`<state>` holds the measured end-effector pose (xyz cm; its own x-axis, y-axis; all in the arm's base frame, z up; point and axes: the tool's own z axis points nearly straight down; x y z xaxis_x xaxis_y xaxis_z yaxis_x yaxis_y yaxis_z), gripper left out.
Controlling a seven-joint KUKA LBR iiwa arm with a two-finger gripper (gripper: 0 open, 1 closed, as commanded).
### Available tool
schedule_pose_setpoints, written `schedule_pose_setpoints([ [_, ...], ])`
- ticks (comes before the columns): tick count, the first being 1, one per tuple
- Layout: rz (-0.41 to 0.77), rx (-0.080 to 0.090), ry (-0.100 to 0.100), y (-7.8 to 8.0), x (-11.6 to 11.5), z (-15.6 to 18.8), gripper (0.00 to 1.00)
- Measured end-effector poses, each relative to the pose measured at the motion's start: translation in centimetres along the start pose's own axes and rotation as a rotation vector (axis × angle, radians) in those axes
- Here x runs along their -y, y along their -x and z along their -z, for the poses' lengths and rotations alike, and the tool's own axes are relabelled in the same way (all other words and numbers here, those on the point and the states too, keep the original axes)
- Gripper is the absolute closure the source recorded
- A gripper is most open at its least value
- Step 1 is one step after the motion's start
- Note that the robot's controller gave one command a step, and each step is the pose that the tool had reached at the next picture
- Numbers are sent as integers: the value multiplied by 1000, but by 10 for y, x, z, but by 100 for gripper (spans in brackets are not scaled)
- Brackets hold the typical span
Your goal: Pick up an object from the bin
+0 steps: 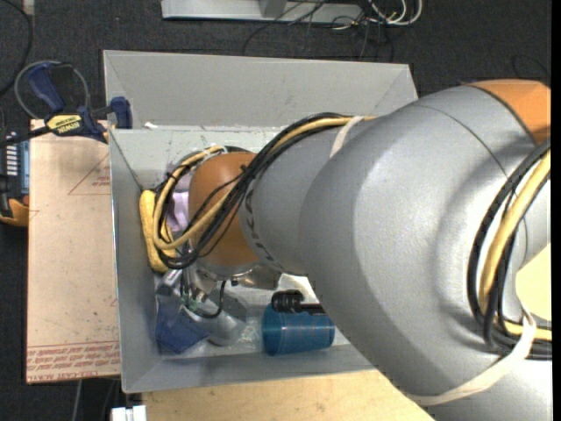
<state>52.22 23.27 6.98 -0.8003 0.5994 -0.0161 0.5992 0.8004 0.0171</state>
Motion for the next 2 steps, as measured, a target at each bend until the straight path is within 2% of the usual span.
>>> schedule_pose_setpoints([
  [1, 1, -5, -12, -1, 4, 20, 100],
  [2, 3, -4, -8, 0, 2, 64, 100],
])
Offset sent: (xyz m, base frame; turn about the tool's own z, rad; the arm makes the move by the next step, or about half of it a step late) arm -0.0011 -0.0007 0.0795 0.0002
